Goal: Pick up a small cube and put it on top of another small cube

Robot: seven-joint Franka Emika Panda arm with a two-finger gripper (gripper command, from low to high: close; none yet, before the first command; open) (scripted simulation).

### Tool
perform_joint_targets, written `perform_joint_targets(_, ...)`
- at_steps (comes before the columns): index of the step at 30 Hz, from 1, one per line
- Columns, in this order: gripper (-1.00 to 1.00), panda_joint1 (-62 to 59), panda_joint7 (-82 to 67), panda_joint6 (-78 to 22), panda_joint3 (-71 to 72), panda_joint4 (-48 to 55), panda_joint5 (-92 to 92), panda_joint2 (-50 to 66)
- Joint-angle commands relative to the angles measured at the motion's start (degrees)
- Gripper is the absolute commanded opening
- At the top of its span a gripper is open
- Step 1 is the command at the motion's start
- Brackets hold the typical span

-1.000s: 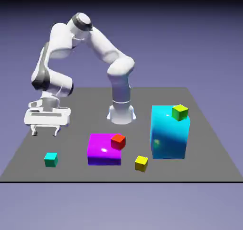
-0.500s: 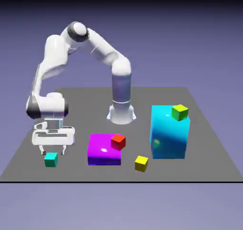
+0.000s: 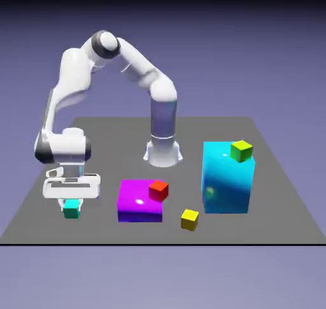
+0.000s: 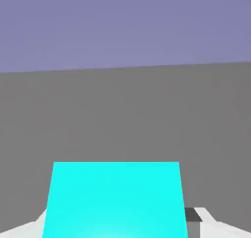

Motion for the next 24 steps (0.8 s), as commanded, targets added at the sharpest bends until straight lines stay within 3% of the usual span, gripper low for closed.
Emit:
perform_joint_targets(1, -1.0, -2.0, 0.7, 1.2, 2.1, -0.7, -1.3, -0.4)
perform_joint_targets(5, -1.0, -9.6, 3.9, 4.5, 10.4, -3.7, -6.7, -1.3)
perform_joint_targets(24, -1.0, -38.8, 38.4, -23.9, 49.8, -24.2, -50.1, 11.6)
